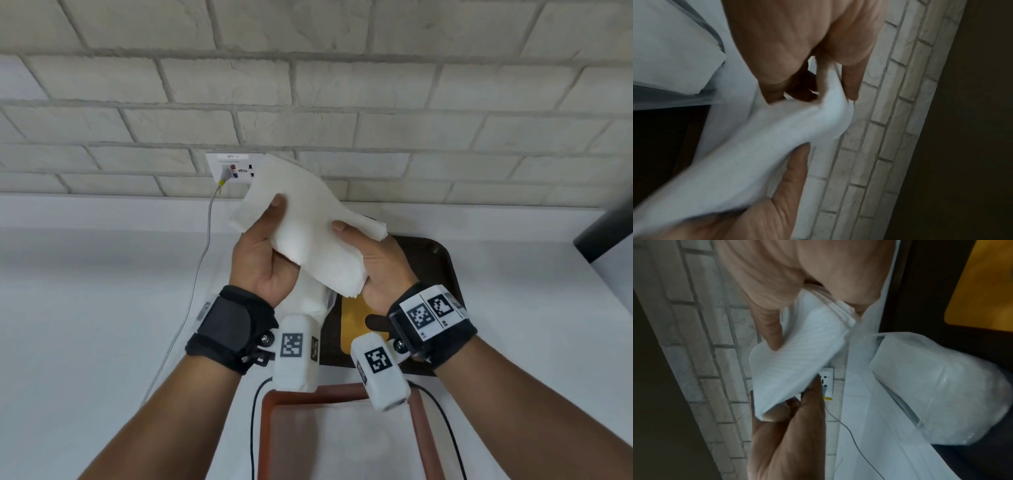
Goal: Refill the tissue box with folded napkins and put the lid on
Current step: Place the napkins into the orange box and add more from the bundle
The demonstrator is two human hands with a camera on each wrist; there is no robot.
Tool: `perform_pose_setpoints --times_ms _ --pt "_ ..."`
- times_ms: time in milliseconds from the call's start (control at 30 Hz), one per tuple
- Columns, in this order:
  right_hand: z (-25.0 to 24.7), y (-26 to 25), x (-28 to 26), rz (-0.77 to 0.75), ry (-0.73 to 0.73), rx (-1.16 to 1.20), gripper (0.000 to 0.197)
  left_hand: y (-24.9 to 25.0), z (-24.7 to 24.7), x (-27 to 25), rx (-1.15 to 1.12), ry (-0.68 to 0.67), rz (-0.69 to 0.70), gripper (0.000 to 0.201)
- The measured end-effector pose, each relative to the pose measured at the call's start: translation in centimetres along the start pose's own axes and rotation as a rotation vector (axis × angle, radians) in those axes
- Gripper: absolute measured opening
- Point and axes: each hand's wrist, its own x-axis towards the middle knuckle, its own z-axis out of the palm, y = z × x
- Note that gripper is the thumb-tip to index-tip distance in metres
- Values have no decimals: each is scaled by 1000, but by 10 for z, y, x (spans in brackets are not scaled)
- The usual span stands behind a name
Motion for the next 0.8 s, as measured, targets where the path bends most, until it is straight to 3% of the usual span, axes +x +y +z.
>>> perform_pose_setpoints --times_ms 167,300,500,667,800 --pt "-14 -15 -6 -15 67 -58 35 11 -5 -5 44 64 46 49" --pt "-29 -25 -21 -34 91 -141 34 17 -4 -26 305 171 32 57" --pt "-61 -25 -65 53 144 -364 29 14 -8 -75 793 138 -91 52" --pt "-81 -16 -108 76 161 -499 25 -1 -19 -122 869 146 -230 41" --pt "-90 -10 -136 178 37 -551 30 -6 -29 -158 950 125 -302 23"
